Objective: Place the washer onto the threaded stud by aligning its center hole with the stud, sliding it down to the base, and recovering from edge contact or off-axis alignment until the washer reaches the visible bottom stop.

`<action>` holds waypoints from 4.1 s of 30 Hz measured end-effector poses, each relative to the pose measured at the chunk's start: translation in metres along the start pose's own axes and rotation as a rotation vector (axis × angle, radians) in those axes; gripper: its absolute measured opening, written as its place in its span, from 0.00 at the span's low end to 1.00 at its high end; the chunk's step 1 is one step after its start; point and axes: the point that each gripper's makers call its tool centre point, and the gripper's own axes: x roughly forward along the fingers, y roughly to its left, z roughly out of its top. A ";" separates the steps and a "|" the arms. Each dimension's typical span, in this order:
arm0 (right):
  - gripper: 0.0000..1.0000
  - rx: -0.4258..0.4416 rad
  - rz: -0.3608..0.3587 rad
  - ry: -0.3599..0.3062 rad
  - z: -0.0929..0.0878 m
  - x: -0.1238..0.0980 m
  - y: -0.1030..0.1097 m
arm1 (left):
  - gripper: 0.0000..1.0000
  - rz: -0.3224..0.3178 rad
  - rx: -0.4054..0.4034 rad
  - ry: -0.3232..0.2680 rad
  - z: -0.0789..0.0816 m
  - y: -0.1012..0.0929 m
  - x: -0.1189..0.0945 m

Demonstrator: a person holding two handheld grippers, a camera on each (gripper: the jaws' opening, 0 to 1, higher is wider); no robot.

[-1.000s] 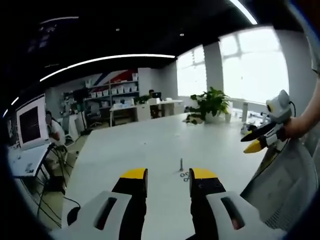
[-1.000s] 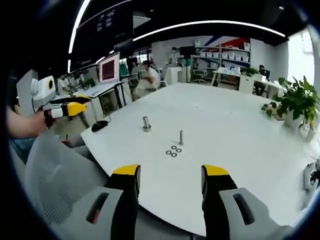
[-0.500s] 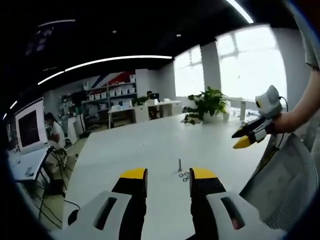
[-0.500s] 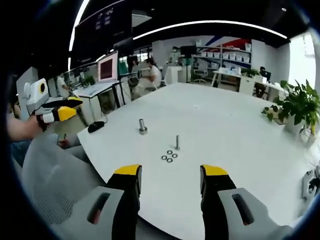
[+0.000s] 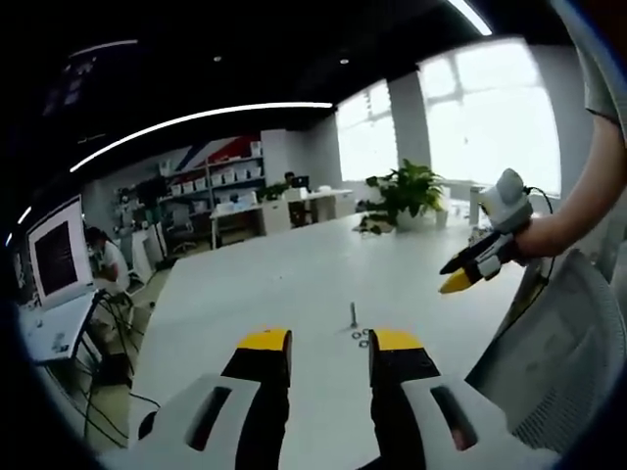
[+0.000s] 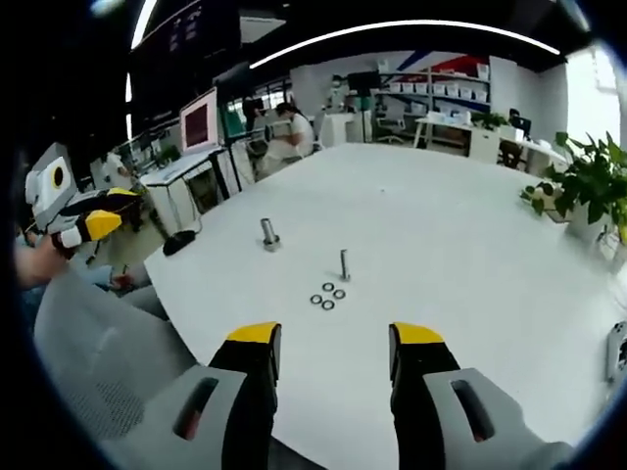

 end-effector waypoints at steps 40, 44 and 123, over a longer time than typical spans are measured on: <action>0.43 0.007 0.016 0.095 -0.024 0.071 -0.013 | 0.27 -0.038 0.049 0.079 -0.015 -0.012 0.006; 0.43 0.022 0.008 0.099 -0.027 0.072 -0.015 | 0.26 -0.051 0.058 0.100 -0.019 -0.015 0.008; 0.26 -0.146 0.042 0.373 -0.040 0.148 0.015 | 0.26 -0.062 -0.029 0.066 -0.015 -0.009 0.005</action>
